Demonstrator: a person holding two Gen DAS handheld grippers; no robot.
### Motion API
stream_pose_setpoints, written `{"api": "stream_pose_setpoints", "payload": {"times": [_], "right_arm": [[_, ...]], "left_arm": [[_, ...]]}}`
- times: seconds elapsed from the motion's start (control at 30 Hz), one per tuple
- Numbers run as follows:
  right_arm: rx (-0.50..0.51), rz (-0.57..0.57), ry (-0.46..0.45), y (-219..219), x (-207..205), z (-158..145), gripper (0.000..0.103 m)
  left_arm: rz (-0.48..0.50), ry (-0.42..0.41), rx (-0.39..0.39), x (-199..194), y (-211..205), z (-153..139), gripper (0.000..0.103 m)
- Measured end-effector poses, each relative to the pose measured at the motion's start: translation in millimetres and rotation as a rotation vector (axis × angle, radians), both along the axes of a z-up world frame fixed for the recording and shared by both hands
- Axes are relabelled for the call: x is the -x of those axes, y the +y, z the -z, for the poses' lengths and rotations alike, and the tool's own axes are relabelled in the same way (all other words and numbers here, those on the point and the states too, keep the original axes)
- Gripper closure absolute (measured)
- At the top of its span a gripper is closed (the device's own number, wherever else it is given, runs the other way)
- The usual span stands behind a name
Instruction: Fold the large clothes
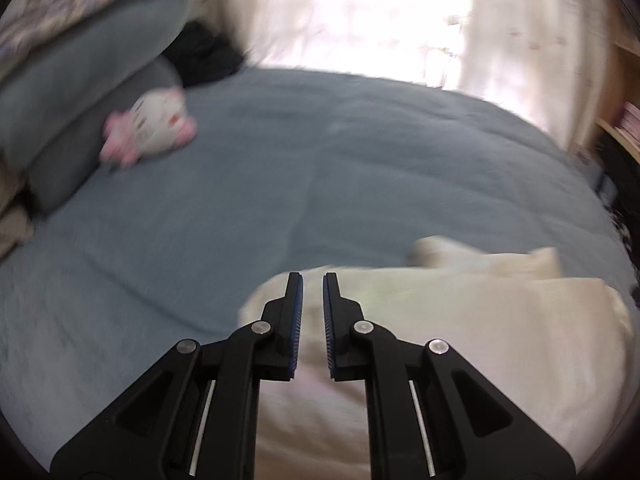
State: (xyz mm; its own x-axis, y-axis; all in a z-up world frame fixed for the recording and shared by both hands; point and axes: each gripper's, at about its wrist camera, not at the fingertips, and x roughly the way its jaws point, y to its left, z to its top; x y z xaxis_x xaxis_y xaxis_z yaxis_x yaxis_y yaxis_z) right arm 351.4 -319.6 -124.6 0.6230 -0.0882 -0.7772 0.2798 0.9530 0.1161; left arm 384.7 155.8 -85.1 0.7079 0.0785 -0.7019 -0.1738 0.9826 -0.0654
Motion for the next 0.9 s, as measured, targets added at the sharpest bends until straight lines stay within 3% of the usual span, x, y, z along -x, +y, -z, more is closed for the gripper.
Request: {"api": "stream_pose_setpoints", "payload": {"times": [0.17, 0.4, 0.47, 0.53, 0.67, 0.8, 0.9], "right_arm": [[-0.032, -0.136, -0.033, 78.4, -3.7, -6.5, 0.058], [0.059, -0.254, 0.001, 166.0, -13.2, 44.1, 0.058], [0.132, -0.256, 0.003, 174.6, -17.2, 60.6, 0.058], [0.142, -0.249, 0.008, 173.8, -23.6, 73.8, 0.058], [0.081, -0.227, 0.006, 158.7, -37.7, 95.1, 0.058], [0.121, -0.233, -0.004, 161.4, -50.7, 114.2, 0.055], [0.149, -0.225, -0.010, 167.3, -60.5, 130.2, 0.054]], "left_arm": [[0.139, 0.001, 0.030, 8.1, -67.2, -16.6, 0.095], [0.235, 0.069, 0.067, 2.8, -143.1, 32.1, 0.095], [0.237, 0.049, 0.029, 0.5, -153.0, 44.9, 0.095], [0.239, 0.038, 0.001, -2.5, -162.4, 57.1, 0.095], [0.216, 0.076, 0.075, -24.2, -150.4, 77.9, 0.095], [0.201, 0.080, 0.132, -33.4, -141.3, 96.7, 0.095], [0.205, 0.070, 0.124, -40.6, -141.5, 107.1, 0.095]]}}
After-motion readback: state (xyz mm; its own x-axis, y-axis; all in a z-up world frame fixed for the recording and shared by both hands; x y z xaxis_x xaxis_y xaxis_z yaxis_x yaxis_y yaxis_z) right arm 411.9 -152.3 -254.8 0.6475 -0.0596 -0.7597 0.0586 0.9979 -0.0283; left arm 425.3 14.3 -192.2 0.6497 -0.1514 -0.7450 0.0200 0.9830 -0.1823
